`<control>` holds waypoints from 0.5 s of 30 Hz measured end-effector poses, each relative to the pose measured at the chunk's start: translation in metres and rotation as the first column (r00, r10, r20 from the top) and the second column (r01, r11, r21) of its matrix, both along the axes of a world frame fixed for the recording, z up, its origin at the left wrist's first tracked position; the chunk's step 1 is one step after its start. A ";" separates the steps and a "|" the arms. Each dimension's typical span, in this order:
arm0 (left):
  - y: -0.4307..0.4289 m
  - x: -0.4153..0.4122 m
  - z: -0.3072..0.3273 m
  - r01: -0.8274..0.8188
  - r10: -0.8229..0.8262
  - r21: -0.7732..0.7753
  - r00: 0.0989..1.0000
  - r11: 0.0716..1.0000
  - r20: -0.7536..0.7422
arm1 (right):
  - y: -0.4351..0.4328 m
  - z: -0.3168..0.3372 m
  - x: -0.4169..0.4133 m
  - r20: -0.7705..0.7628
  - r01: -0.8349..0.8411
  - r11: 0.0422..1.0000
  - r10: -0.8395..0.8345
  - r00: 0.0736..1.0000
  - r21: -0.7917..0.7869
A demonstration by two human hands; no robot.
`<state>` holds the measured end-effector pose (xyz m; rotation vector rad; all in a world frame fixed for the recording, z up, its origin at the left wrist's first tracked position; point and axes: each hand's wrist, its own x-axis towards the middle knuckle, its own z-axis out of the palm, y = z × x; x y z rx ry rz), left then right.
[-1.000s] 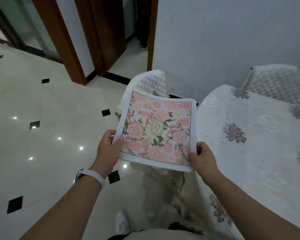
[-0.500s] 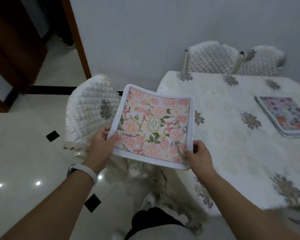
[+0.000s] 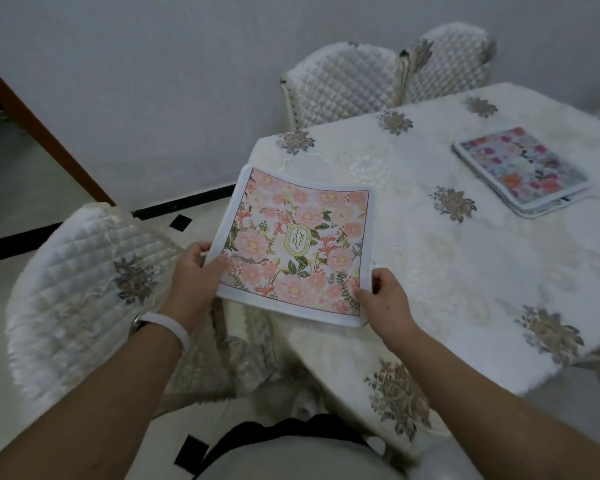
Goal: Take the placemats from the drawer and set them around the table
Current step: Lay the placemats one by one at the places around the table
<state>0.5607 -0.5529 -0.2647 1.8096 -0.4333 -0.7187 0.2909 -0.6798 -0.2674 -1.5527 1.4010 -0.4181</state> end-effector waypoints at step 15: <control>-0.153 0.016 -0.023 0.364 -0.375 0.135 0.924 0.922 0.070 | -0.016 -0.025 -0.003 -0.062 0.316 0.941 -0.310 0.949 0.118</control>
